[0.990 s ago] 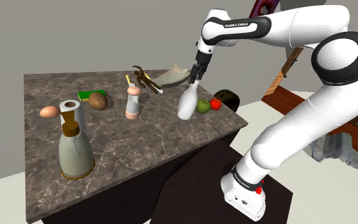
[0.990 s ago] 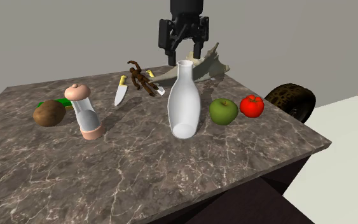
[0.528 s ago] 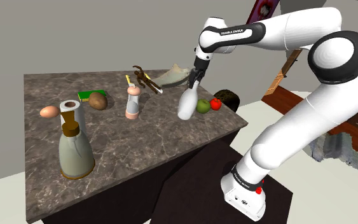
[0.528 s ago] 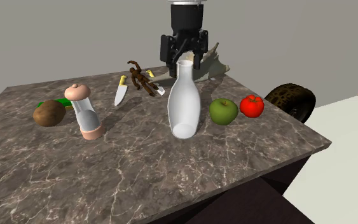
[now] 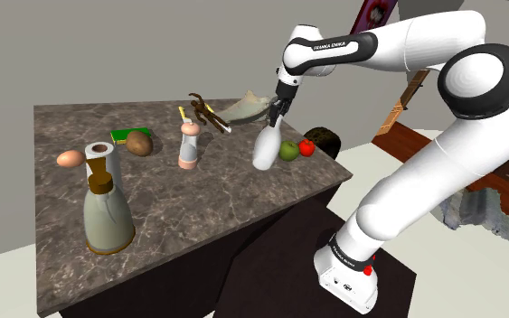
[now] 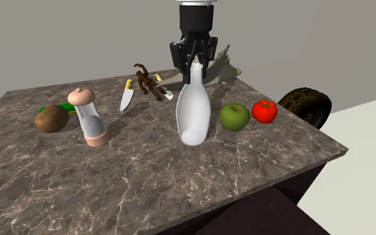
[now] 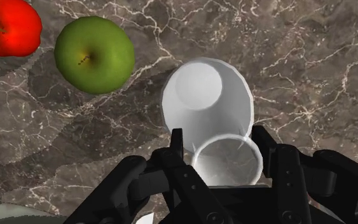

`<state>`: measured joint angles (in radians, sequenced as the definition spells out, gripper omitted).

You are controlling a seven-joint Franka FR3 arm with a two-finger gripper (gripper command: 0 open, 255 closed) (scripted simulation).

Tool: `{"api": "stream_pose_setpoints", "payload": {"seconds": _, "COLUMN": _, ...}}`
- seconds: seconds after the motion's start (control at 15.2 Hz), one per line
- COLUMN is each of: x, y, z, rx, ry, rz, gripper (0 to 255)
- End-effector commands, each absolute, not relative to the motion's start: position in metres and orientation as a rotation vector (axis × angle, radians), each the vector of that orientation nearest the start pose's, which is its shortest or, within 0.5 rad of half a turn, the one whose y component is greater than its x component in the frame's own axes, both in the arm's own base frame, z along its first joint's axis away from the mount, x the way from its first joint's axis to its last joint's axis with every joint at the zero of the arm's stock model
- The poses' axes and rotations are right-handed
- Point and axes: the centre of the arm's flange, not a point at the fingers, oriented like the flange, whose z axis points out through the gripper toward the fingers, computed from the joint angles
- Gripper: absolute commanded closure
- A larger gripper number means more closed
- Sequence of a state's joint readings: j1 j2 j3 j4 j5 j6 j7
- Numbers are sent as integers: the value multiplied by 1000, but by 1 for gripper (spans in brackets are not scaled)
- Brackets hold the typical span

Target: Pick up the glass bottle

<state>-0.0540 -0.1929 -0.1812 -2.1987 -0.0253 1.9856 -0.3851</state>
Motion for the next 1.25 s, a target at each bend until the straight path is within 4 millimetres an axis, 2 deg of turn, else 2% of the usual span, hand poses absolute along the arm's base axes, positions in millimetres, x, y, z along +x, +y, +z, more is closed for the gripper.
{"api": "stream_pose_setpoints", "payload": {"seconds": 0.0, "x": 475, "y": -118, "z": 461, "rx": -3113, "ry": -256, "rz": 32, "gripper": 255}}
{"api": "stream_pose_setpoints", "payload": {"seconds": 0.07, "x": 475, "y": -118, "z": 461, "rx": -3112, "ry": -256, "rz": 32, "gripper": 255}}
{"api": "stream_pose_setpoints", "payload": {"seconds": 1.06, "x": 475, "y": -118, "z": 540, "rx": -3112, "ry": -256, "rz": 32, "gripper": 255}}
{"api": "stream_pose_setpoints", "payload": {"seconds": 1.19, "x": 475, "y": -118, "z": 541, "rx": -3112, "ry": -256, "rz": 32, "gripper": 255}}
